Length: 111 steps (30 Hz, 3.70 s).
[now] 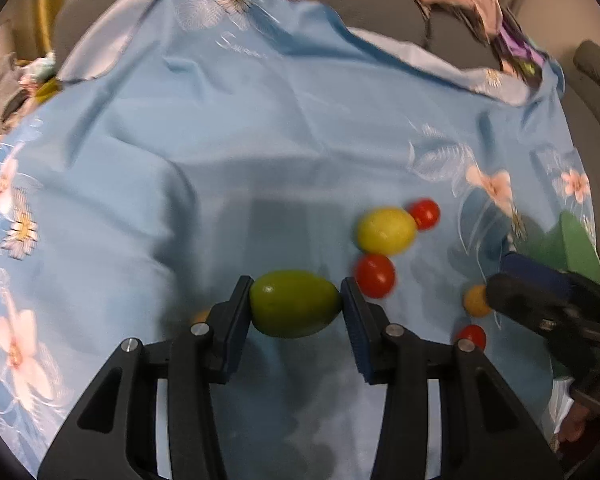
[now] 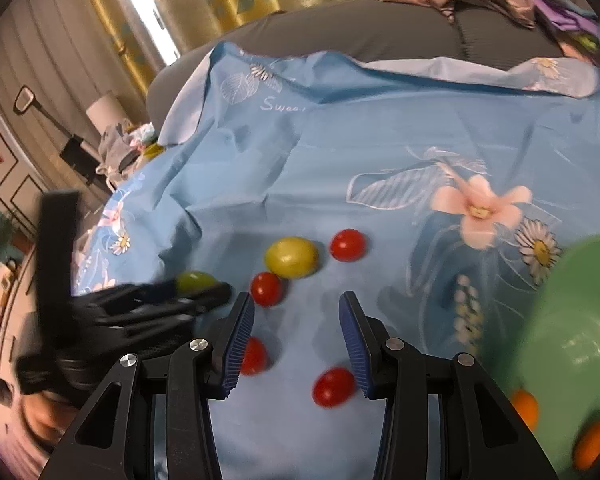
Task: Organize fruits
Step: 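Grasp the green fruit with the left tool while the right tool grasps the yellow fruit, then carry the green and yellow fruits with both tools over the green bowl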
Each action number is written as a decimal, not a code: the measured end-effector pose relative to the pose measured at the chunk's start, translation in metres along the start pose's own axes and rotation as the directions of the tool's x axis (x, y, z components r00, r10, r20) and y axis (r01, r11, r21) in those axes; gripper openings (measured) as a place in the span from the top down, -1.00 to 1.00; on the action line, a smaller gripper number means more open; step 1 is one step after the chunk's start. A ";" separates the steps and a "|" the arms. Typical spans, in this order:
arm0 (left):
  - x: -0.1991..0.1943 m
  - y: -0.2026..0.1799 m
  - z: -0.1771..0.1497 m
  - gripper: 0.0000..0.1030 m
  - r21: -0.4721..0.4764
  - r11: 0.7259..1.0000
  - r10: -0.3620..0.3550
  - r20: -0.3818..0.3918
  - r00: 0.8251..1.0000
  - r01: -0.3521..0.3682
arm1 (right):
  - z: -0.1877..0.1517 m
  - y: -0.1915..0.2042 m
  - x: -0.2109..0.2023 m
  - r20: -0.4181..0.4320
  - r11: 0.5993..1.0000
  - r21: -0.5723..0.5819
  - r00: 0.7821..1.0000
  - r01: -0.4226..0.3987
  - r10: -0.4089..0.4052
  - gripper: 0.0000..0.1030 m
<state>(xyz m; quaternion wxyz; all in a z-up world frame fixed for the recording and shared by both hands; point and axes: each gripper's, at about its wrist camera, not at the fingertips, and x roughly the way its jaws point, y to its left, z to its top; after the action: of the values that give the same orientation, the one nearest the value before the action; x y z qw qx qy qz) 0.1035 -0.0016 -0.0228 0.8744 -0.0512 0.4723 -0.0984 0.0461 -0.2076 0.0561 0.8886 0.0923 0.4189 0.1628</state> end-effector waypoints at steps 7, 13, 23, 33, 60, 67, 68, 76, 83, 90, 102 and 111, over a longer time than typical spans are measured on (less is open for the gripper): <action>-0.017 0.019 0.001 0.14 -0.025 1.000 0.000 0.036 0.999 0.001 | 0.017 0.011 0.042 -0.050 0.999 -0.027 0.998 0.045 -0.046 0.13; -0.019 0.023 0.000 0.14 -0.036 0.999 -0.015 0.040 0.999 0.016 | 0.024 0.018 0.065 -0.079 0.996 -0.048 0.994 0.072 -0.076 -0.04; -0.019 0.029 -0.001 0.14 -0.047 0.999 -0.016 0.032 0.999 0.017 | 0.028 0.022 0.093 -0.125 0.987 -0.099 0.982 0.127 -0.139 -0.04; -0.027 0.029 -0.005 0.14 -0.044 0.999 -0.011 0.038 0.999 0.013 | 0.025 0.033 0.076 -0.079 0.987 -0.128 0.990 0.102 -0.113 0.07; -0.081 -0.011 -0.055 0.14 0.010 0.999 -0.039 0.046 0.998 0.039 | -0.051 0.039 -0.040 0.028 0.995 -0.084 0.998 0.061 -0.059 0.07; -0.097 -0.027 -0.061 0.14 0.042 0.999 -0.038 0.061 0.997 0.035 | -0.062 0.039 -0.062 0.062 0.996 -0.076 0.997 0.048 -0.043 0.07; -0.099 -0.029 -0.062 0.14 0.046 0.998 -0.037 0.063 0.997 0.034 | -0.063 0.038 -0.065 0.067 0.996 -0.073 0.997 0.046 -0.041 0.07; -0.114 -0.050 -0.063 0.14 0.084 0.996 -0.036 0.083 0.996 0.029 | -0.069 0.034 -0.089 0.115 0.997 -0.065 0.993 0.040 -0.033 0.07; -0.123 -0.065 -0.063 0.14 0.112 0.993 -0.039 0.094 0.995 0.029 | -0.071 0.028 -0.104 0.148 0.998 -0.056 0.989 0.036 -0.027 0.07; -0.128 -0.080 -0.063 0.14 0.143 0.989 -0.044 0.100 0.994 0.030 | -0.074 0.018 -0.116 0.172 0.999 -0.034 0.985 0.032 -0.026 0.07; -0.127 -0.123 -0.049 0.14 0.224 0.973 -0.074 0.107 0.991 0.048 | -0.075 -0.011 -0.143 0.238 0.997 0.019 0.968 0.076 -0.078 0.07; -0.118 -0.159 -0.040 0.14 0.298 0.951 -0.111 0.099 0.989 0.077 | -0.075 -0.038 -0.151 0.254 0.993 0.072 0.961 0.098 -0.113 0.07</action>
<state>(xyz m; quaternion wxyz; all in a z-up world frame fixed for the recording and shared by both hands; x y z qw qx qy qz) -0.0124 -0.1305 0.0805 0.8923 0.0512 0.3986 -0.2058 -0.0933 -0.2962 0.1052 0.9397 0.1163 0.3090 0.0893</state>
